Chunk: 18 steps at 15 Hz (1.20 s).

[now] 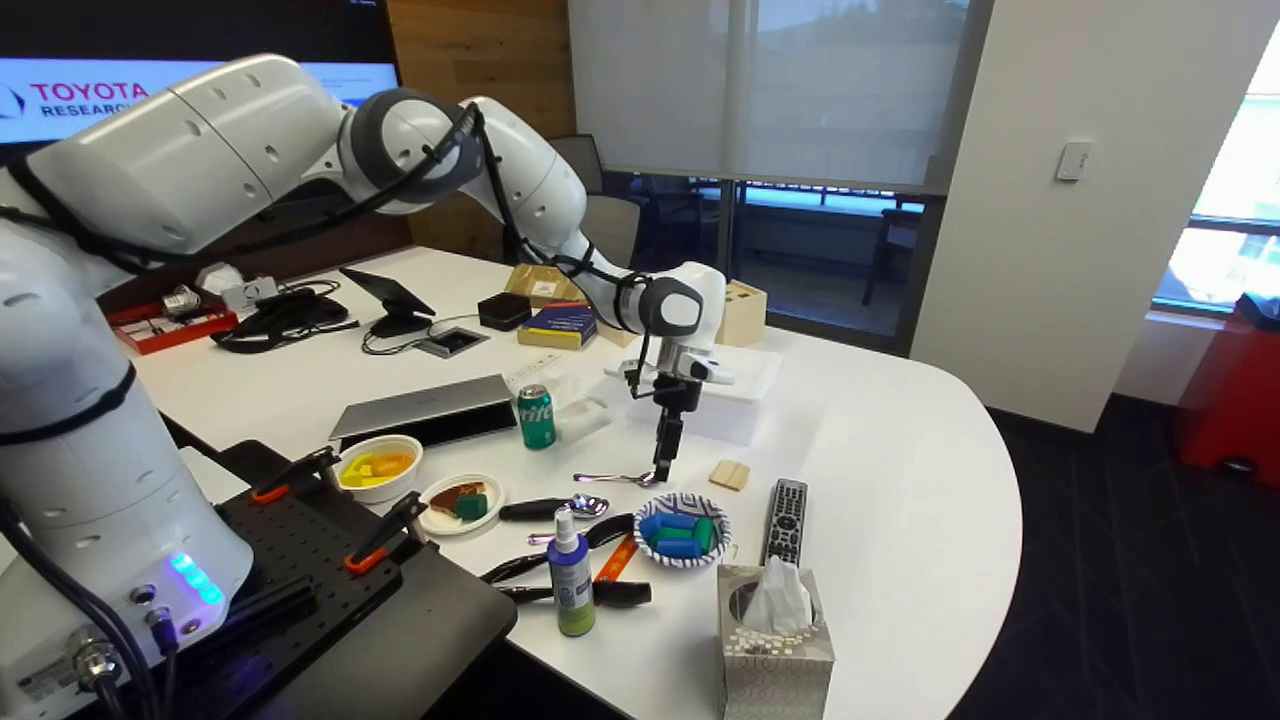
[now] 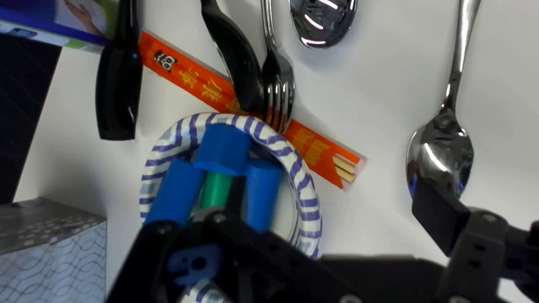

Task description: Move the blue and white plate closer to the can

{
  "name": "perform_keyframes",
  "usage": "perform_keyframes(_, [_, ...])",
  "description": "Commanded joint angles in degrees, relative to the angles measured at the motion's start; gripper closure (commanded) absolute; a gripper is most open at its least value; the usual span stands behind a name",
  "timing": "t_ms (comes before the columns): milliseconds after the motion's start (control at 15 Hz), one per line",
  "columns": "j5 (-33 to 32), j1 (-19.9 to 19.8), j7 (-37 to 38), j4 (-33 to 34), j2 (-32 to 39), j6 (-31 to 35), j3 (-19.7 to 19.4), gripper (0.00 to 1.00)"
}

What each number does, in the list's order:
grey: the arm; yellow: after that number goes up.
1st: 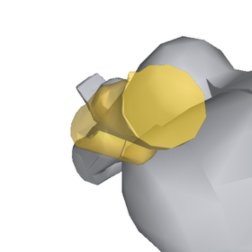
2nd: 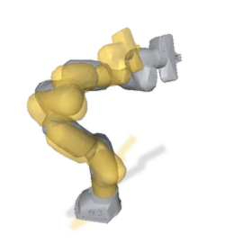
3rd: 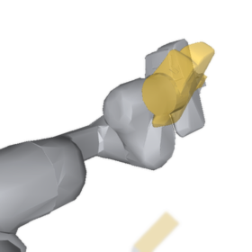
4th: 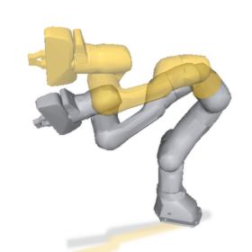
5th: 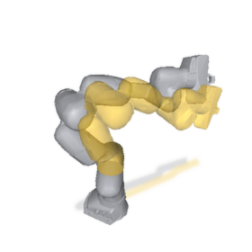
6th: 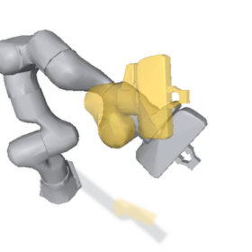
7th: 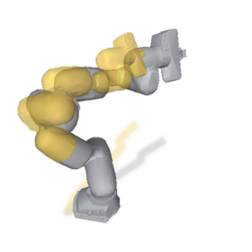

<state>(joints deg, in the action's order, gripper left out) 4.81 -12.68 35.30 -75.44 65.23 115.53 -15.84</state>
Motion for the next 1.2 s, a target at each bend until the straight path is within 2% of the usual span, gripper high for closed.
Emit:
perform_keyframes(0, [0.8, -1.0, 3.5, 6.0, 3.6, -4.0, -0.7, 0.00])
perform_keyframes(133, [0.6, -1.6, 4.4, 7.9, 5.0, -5.4, -0.8, 0.00])
perform_keyframes(200, [0.6, -2.0, 4.5, 8.9, 5.7, -6.1, -0.7, 0.15])
perform_keyframes(267, [0.6, -2.3, 4.9, 9.8, 6.4, -6.9, -0.6, 0.26])
perform_keyframes(467, [0.6, -3.3, 5.0, 12.6, 8.3, -8.8, -0.5, 0.51])
perform_keyframes(867, [0.4, -4.2, 5.1, 17.7, 11.8, -11.1, -0.2, 0.95])
perform_keyframes(933, [0.3, -4.1, 5.1, 18.6, 12.1, -11.5, -0.2, 1.00])
perform_keyframes(1133, [-0.3, -3.5, 4.7, 22.0, 13.2, -12.9, 0.1, 0.97])
